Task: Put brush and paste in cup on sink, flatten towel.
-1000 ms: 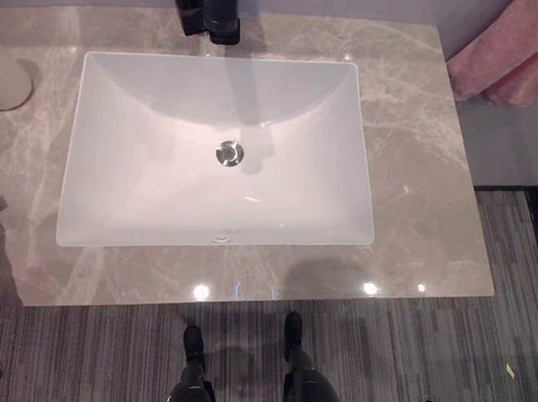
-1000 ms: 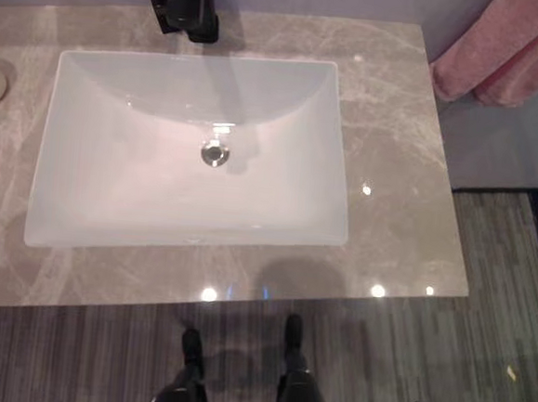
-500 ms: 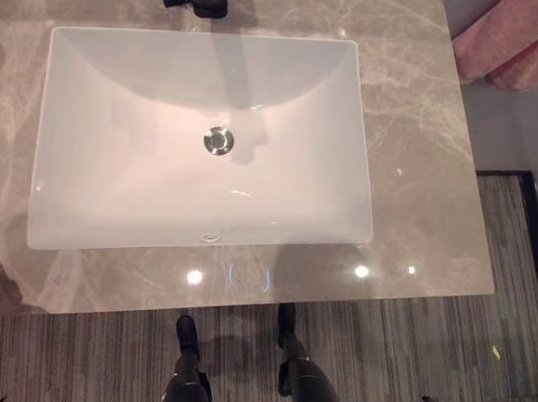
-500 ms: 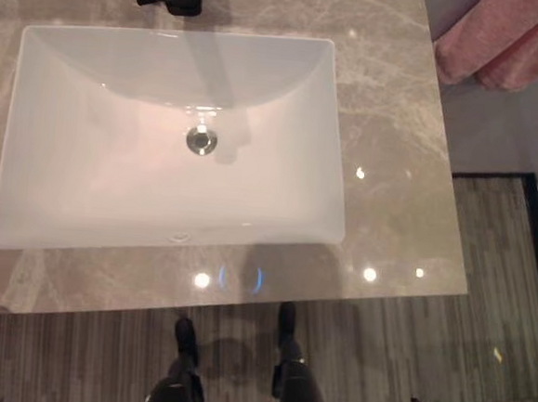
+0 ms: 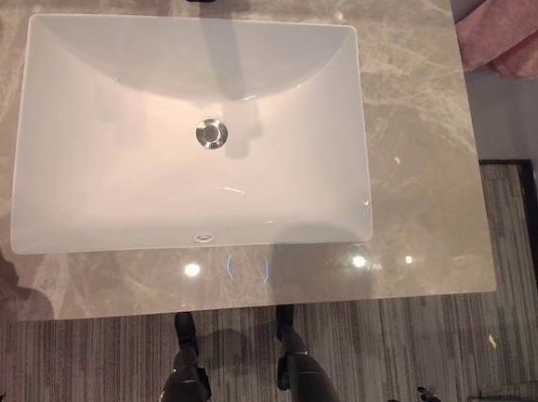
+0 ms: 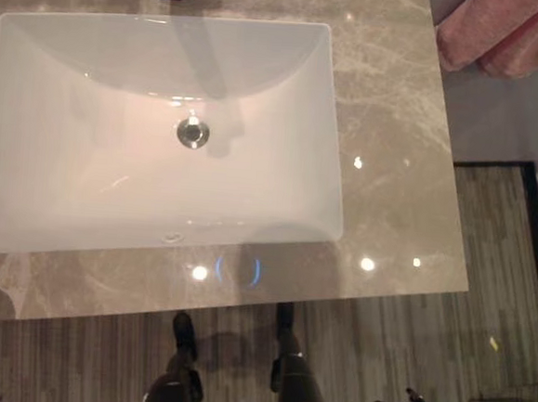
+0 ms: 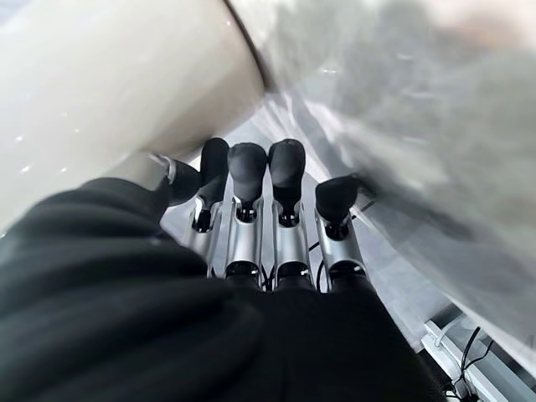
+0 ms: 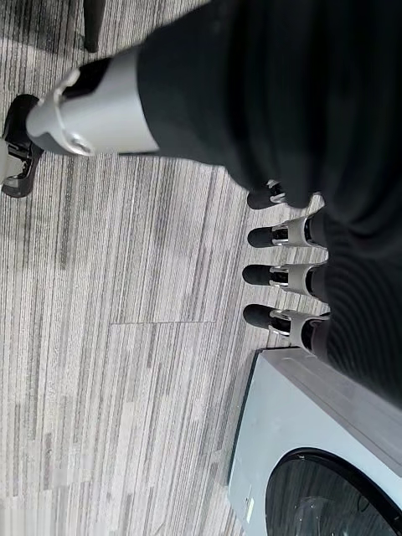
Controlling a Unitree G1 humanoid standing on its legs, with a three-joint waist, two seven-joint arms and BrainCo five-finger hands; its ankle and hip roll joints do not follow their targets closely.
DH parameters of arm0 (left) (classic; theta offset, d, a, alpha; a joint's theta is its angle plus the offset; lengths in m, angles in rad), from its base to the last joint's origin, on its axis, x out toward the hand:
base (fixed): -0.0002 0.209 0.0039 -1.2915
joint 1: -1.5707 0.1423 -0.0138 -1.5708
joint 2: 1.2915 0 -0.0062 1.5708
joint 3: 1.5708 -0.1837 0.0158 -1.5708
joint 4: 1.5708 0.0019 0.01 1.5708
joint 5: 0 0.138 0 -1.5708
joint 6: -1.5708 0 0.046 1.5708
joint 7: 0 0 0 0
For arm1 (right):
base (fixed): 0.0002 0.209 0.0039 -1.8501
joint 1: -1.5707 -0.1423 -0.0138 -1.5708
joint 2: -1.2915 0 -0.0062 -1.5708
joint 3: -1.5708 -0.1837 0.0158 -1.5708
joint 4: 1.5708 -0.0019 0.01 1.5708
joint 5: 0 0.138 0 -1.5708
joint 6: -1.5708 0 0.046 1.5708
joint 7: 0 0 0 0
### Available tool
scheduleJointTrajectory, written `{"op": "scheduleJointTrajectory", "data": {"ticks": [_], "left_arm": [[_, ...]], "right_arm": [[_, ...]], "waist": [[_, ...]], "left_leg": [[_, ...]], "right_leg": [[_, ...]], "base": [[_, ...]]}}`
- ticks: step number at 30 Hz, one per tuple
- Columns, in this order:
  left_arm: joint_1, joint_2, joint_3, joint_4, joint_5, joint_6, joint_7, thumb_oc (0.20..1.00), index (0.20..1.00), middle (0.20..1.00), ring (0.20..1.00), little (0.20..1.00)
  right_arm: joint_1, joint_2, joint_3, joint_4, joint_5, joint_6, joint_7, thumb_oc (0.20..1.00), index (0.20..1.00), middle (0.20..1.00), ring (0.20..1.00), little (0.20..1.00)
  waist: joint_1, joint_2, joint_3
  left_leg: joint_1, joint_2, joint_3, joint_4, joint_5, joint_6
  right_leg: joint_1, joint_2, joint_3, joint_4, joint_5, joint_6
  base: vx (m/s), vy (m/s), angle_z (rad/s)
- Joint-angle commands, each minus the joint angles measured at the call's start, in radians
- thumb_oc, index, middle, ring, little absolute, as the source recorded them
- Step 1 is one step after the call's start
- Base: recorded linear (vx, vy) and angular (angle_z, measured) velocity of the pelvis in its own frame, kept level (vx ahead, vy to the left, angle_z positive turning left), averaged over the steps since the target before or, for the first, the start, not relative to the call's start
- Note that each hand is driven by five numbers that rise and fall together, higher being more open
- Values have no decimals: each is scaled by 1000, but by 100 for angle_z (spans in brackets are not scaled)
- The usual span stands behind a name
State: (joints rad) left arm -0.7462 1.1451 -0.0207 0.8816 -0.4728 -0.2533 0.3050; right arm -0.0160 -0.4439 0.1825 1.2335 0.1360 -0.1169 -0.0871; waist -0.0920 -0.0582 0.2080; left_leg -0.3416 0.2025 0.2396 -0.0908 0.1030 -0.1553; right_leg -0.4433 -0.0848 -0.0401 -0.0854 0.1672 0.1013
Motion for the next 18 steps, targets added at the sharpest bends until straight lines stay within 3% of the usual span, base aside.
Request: {"op": "scheduleJointTrajectory", "data": {"ticks": [1,18], "left_arm": [[-31,10,-37,12,-3,-34,34,200,200,200,200,200],[-10,-20,-23,-63,11,-45,57,200,200,200,200,200]], "right_arm": [[0,-34,22,0,36,-16,-26,1000,1000,1000,1000,1000],[2,-28,25,-12,48,-26,-30,1000,1000,1000,1000,1000]], "waist": [[-26,-3,-3],[-34,-7,12]], "left_leg": [[-24,9,-50,4,55,-6],[-42,16,-37,4,51,-9]], "right_leg": [[30,-87,-25,-2,4,100],[-1,-73,-7,-2,6,97]], "base": [[5,-6,-4],[3,-4,-2]]}}
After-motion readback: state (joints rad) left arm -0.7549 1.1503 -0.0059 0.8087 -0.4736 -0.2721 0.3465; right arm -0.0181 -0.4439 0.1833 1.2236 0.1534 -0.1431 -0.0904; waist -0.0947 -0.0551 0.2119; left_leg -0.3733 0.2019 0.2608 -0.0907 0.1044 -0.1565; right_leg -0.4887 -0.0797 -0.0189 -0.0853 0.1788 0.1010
